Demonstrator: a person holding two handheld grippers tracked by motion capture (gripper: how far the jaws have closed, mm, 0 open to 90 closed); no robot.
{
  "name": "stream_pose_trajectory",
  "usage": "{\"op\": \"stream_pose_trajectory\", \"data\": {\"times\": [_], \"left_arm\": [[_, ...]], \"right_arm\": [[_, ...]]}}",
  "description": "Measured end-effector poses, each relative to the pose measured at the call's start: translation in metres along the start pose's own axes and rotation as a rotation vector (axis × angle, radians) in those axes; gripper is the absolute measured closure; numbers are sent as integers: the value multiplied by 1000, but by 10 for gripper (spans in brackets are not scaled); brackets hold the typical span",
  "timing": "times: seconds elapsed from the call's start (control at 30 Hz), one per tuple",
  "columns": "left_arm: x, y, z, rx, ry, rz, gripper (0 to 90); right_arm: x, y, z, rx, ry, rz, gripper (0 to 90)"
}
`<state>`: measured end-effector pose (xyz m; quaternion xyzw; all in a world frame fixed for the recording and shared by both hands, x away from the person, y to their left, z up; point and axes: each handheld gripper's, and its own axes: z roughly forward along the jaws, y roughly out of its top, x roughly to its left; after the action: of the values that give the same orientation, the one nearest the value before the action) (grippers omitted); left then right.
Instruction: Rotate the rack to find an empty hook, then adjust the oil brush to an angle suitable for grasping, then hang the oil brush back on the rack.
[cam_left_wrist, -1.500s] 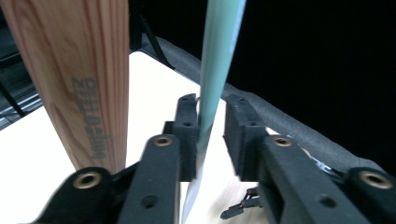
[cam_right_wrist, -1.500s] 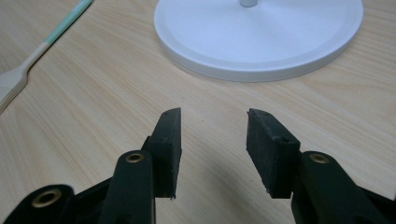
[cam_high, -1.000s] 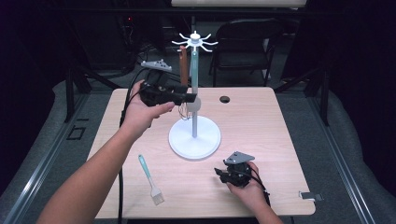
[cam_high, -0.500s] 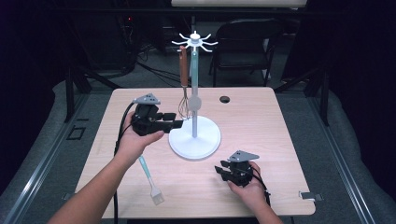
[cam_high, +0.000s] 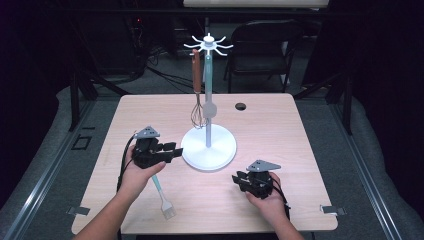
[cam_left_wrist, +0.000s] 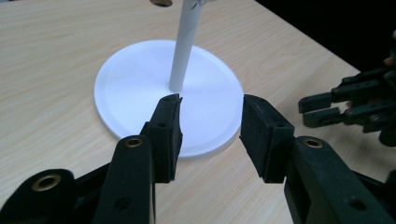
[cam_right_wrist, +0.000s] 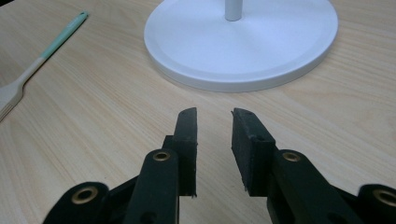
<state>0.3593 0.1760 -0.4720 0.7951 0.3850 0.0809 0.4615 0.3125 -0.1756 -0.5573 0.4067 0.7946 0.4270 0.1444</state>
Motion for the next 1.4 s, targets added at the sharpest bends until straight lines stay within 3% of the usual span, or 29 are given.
{"op": "stream_pose_trajectory", "data": {"times": [0.17,0.37,0.53,0.67,0.8,0.93,1.07,1.1,1.23,1.4], "left_arm": [[7,-26,2,7,12,-46,583],[11,-46,2,10,41,-55,581],[11,-63,4,9,59,-50,581],[14,-75,5,-3,47,-83,576],[16,-80,3,-16,51,-85,576],[20,-84,2,-18,61,-103,576],[22,-87,2,-22,56,-118,576],[22,-87,2,-22,55,-115,576],[21,-88,3,-18,59,-111,576],[20,-88,5,-9,54,-90,576]], "right_arm": [[-1,1,-1,-4,-10,-5,714],[-2,1,-1,-27,-6,21,714],[-4,1,-4,-23,-14,16,728],[-4,2,-5,-26,-13,16,752],[-4,2,-5,-32,-12,31,778],[-4,5,-8,-54,-2,31,888],[-4,10,-10,-75,1,25,900],[-2,16,-12,-106,9,23,900],[-3,26,-13,-119,6,15,900],[-13,54,-12,-161,12,48,900]]}}
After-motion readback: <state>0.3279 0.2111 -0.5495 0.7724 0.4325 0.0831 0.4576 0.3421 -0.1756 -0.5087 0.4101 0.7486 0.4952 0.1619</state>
